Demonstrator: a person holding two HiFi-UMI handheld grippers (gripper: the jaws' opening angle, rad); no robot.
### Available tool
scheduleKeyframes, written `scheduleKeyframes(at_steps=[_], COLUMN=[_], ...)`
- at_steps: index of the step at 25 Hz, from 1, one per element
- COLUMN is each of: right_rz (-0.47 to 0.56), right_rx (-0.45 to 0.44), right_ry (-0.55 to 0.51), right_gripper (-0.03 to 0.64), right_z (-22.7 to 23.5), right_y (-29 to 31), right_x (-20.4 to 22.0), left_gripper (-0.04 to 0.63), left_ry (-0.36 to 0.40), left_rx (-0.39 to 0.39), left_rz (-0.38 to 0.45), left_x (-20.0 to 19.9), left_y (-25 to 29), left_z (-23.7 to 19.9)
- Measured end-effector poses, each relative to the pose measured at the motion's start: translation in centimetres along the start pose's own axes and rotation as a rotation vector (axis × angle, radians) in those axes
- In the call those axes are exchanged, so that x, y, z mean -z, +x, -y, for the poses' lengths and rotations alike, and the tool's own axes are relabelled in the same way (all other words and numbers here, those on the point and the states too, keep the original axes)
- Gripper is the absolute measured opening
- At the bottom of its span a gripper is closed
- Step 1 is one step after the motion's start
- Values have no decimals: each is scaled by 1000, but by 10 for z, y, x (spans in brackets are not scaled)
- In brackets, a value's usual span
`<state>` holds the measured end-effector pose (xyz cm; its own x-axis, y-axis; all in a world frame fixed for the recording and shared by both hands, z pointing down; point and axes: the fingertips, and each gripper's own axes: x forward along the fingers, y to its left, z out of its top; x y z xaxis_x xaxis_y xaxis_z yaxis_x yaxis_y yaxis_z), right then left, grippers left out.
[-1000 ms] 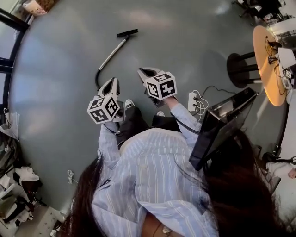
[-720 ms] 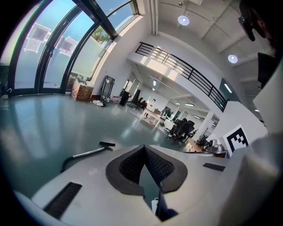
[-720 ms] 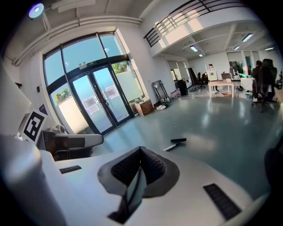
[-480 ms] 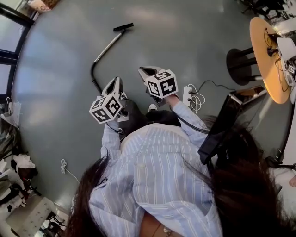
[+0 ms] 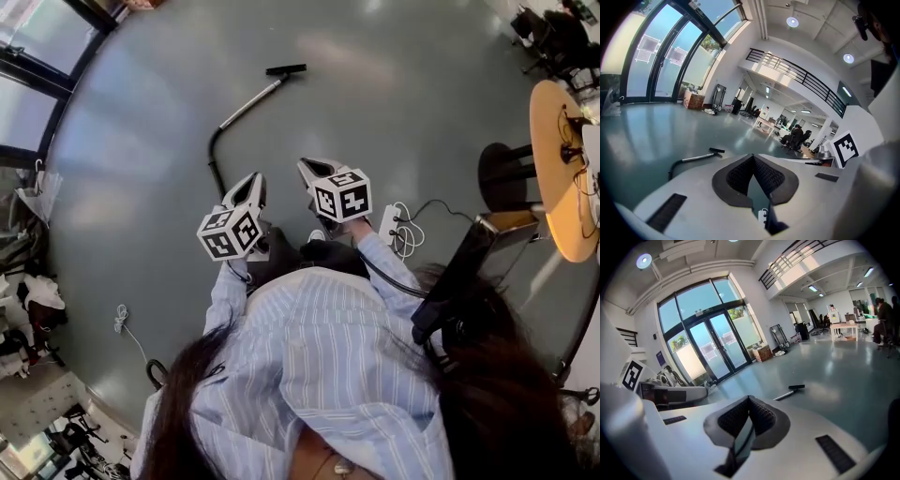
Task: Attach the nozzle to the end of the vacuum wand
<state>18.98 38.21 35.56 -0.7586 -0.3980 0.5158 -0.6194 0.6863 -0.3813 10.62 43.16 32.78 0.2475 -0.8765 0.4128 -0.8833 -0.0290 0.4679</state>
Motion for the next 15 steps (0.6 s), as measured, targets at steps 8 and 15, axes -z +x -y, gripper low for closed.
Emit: scheduleKeyframes(at_steps=[8, 15], right_rz=[9, 2], right_rx=[-1, 5], right_ry=[-19, 11], right_gripper=[6, 6], right_z=[-18, -54], right_y=[4, 24], right_x=[0, -3], left_gripper=[6, 6], left_ry=[15, 45], left_rx=[-10, 24], left_rz=[7, -13], left_x=[3, -11], left_y=[-11, -29], left_z=[-15, -43])
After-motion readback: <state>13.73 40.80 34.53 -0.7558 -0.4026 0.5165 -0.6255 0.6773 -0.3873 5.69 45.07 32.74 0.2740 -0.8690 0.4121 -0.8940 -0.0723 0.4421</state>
